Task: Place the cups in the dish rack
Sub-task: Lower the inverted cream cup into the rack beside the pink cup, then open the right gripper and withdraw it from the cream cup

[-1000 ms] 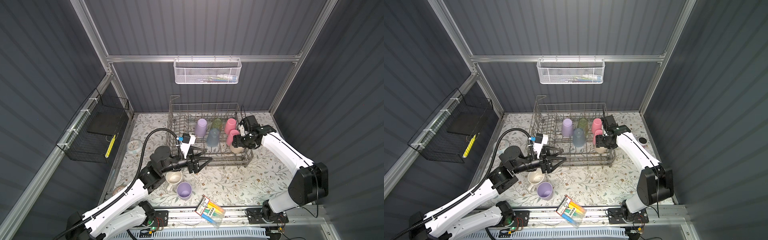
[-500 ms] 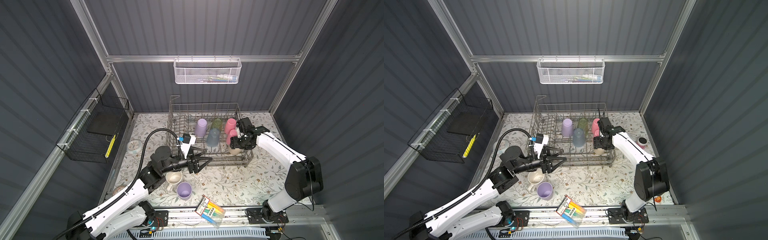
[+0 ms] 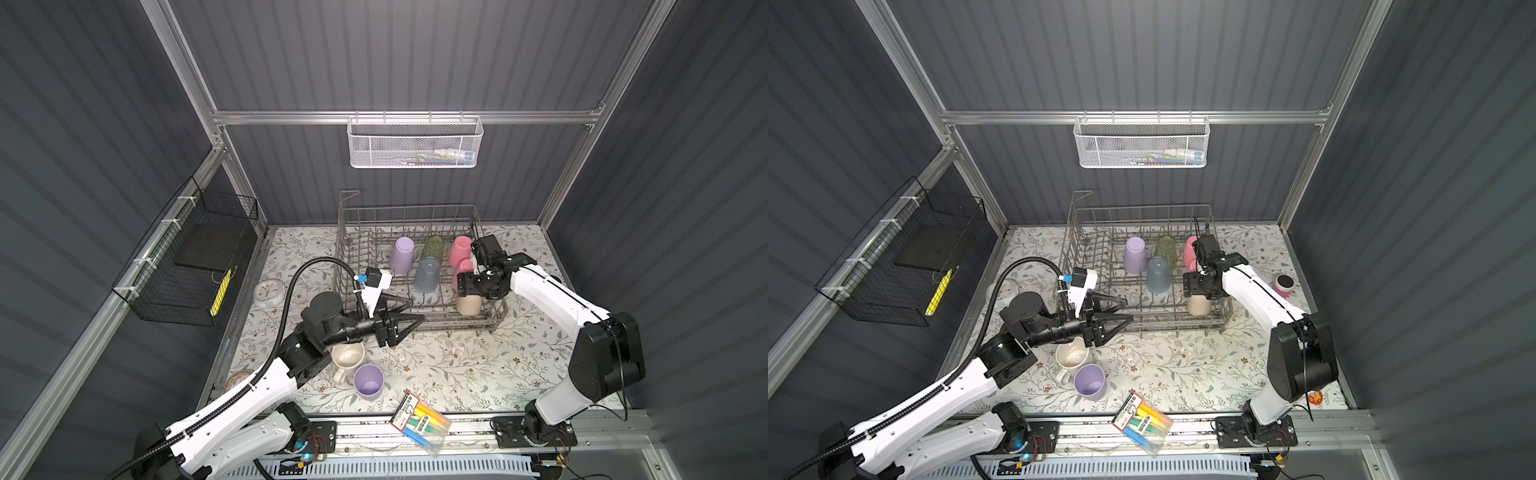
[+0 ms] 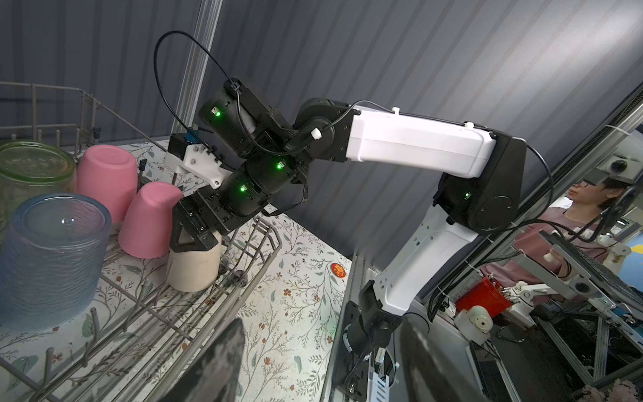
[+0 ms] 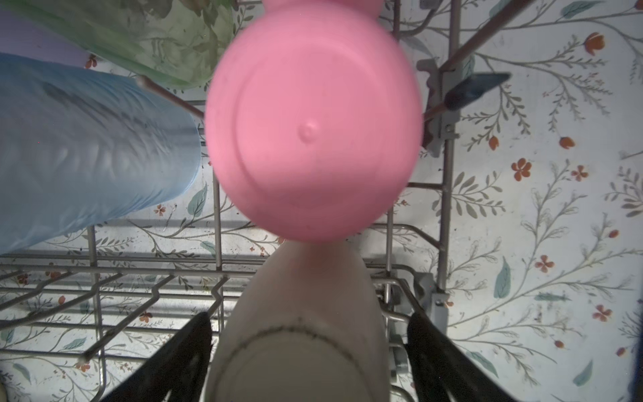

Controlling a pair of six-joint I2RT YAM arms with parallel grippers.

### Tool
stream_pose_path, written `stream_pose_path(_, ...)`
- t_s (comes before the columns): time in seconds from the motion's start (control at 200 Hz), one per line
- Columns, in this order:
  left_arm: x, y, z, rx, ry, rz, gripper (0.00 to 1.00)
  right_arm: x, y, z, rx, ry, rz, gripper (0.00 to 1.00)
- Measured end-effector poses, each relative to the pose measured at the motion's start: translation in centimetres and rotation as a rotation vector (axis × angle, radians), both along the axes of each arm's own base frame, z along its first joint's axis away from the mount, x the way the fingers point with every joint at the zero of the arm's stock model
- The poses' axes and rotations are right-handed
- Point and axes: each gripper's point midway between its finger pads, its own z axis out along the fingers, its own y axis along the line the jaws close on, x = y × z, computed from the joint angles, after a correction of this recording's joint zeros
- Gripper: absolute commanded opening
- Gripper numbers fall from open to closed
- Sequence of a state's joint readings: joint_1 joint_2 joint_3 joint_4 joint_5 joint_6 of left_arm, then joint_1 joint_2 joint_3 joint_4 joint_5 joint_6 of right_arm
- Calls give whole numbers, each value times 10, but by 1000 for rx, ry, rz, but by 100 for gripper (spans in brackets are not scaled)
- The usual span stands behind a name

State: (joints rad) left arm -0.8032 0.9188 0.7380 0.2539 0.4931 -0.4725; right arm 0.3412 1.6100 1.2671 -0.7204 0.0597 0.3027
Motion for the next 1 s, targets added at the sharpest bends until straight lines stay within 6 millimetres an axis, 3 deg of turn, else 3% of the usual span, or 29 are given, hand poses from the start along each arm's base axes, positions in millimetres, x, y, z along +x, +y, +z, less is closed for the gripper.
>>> stream_pose_path(0.345, 0, 0, -2, 8, -2, 0, 70, 0, 0, 2, 1, -7, -3, 89)
stream_pose_path(0.51, 0, 0, -2, 10, -2, 0, 70, -9, -2, 5, 9, -4, 0, 89)
stream_pose_path(1.001, 0, 0, -10, 38, 18, 1, 70, -30, -11, 65, 66, -140, -12, 90)
